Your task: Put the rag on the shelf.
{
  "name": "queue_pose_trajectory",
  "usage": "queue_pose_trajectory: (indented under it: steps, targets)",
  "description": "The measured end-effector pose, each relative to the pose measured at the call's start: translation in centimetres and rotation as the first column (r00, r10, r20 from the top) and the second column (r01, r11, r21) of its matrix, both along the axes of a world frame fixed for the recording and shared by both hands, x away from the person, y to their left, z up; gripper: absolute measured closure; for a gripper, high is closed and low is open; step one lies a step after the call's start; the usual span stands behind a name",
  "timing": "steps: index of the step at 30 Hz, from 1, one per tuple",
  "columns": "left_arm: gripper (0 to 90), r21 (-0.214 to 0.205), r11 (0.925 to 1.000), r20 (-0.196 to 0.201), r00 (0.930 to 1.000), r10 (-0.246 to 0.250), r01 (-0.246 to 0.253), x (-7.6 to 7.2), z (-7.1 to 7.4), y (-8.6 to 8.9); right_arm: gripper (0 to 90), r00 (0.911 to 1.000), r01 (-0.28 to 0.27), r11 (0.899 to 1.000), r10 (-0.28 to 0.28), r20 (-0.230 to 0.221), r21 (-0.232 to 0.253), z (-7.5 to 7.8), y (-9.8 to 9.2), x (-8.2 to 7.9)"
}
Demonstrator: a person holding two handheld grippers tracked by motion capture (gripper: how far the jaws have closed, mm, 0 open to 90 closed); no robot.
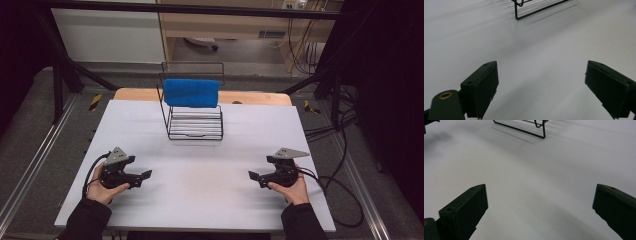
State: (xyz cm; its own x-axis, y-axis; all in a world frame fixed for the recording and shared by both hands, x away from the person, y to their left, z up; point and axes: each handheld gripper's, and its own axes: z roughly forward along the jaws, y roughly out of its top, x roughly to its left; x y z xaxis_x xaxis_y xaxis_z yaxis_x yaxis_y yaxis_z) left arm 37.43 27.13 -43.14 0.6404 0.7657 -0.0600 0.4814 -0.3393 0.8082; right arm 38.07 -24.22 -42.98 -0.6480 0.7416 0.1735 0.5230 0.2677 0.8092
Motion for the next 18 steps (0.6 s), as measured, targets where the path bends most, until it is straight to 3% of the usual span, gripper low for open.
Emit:
queue_pose_trajectory:
  steps: [9, 18]
  targets:
    - [12.0, 0.011, 0.9997, -0.003, 0.9998, -0.022, 0.022, -0.5, -0.9, 0.1, 0.7, 0.9998, -0.004, 1.0, 0.004, -0.022, 0.022, -1.3, -1.8, -1.5]
    - [12.0, 0.014, 0.9997, -0.013, 0.9997, -0.02, 0.02, -0.6, -1.4, 0.3, 0.7, 0.9996, -0.016, 1.0, 0.017, -0.023, 0.008, -1.5, -1.9, -1.5]
